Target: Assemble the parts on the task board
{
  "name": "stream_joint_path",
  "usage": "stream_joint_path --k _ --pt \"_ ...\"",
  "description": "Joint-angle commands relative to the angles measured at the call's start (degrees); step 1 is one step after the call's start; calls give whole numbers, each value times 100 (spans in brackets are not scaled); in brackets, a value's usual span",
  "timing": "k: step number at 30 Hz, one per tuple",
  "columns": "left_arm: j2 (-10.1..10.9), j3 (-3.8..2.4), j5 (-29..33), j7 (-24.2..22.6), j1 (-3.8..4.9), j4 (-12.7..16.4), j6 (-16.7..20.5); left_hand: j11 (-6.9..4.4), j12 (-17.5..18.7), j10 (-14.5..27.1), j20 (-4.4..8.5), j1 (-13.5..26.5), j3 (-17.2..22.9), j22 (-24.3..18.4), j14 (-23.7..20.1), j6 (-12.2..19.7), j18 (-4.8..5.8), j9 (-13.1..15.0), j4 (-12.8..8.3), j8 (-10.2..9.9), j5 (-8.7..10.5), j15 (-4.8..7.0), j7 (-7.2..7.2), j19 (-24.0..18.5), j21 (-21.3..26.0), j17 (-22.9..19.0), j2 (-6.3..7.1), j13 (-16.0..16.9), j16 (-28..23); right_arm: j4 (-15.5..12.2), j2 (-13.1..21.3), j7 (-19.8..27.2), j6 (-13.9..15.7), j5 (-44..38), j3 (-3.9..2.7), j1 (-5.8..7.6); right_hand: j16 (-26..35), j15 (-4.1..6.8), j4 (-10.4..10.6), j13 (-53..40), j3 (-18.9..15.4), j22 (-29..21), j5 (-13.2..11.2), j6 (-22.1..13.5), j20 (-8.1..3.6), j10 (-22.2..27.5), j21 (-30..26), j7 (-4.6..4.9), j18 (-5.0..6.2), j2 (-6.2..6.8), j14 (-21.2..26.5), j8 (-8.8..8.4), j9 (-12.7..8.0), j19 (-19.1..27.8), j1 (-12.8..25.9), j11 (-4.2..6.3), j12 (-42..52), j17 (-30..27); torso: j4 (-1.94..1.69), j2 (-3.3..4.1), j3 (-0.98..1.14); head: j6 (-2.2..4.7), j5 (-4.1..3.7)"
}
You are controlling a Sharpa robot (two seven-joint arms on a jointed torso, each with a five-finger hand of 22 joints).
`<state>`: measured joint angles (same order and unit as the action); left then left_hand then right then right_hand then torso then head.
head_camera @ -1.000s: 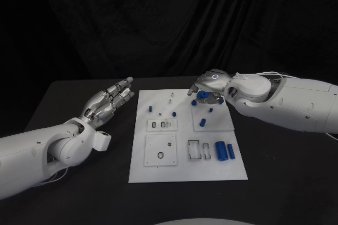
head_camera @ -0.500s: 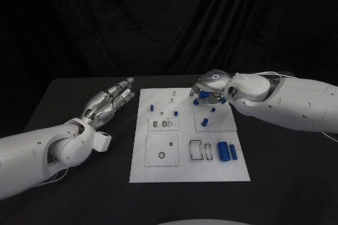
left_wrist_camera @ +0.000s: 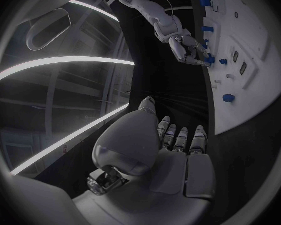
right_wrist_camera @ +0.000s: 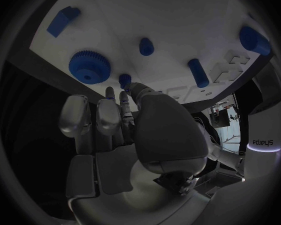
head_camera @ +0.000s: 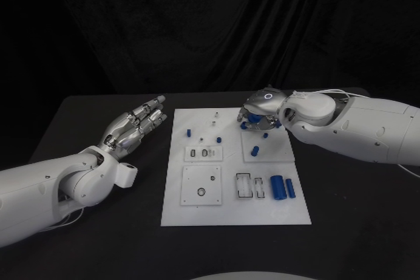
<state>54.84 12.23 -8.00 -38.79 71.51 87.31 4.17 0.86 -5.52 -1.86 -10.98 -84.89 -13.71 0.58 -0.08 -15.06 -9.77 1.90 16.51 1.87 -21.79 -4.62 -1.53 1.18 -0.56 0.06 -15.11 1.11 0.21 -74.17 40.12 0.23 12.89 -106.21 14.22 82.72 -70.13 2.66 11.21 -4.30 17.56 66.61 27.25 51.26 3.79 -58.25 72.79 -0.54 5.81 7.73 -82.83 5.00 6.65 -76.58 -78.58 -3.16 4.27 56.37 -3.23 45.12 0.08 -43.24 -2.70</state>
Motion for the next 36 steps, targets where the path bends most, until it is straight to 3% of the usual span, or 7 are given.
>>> stream_joint_path --k 1,22,30,32,36 --pt "-8 -4 -29 -529 5 -5 -99 55 -34 2 -39 -49 25 6 8 8 -55 -1 -1 24 -21 -39 17 -14 -36 -6 3 5 -21 -31 36 73 -75 123 -5 -20 29 -7 11 6 39 6 -2 35 -2 -51 20 3 -42 28 29 30 9 31 6 -5 -25 -5 6 3 -5 -4 11" --pt "-27 -4 -29 -477 4 -62 -142 62 -38 3 -71 -66 23 11 8 9 -53 0 -6 24 -22 -76 14 -4 -45 -6 4 5 -21 30 -4 -28 -143 146 -4 -40 70 -8 -44 12 164 16 1 222 0 -110 -9 57 -36 5 55 87 89 65 -52 -1 -44 -49 19 4 -7 -46 -21" --pt "-48 -4 -29 -452 4 -75 -168 65 -41 1 -77 -71 22 11 8 4 -52 1 -8 25 -21 -85 11 -4 -45 -6 7 6 -21 156 -104 -44 -83 146 -5 -96 71 -8 -48 13 174 13 2 234 0 -111 -12 58 -35 -1 55 91 95 69 -58 -1 -46 -50 8 8 -10 -49 -20" --pt "-48 -4 -29 -449 4 -75 -170 82 -50 -3 -97 -88 22 12 8 -25 -50 5 -15 31 -21 -107 -25 0 -48 -6 10 8 -21 181 -121 -28 -52 146 -5 -110 41 41 -143 -3 291 59 6 523 -27 -283 14 122 -37 -78 40 240 192 50 -201 83 5 -4 5 9 -11 -48 -16" --pt "-47 -4 -29 -440 4 -81 -175 84 -52 -4 -100 -91 22 13 8 -34 -49 6 -16 33 -21 -110 -34 1 -49 -6 11 8 -21 219 -146 4 -15 146 -5 -127 20 94 -206 0 386 109 -1 702 -78 -514 35 180 -43 -86 24 330 310 38 -258 163 24 33 -9 10 -9 -50 -28"
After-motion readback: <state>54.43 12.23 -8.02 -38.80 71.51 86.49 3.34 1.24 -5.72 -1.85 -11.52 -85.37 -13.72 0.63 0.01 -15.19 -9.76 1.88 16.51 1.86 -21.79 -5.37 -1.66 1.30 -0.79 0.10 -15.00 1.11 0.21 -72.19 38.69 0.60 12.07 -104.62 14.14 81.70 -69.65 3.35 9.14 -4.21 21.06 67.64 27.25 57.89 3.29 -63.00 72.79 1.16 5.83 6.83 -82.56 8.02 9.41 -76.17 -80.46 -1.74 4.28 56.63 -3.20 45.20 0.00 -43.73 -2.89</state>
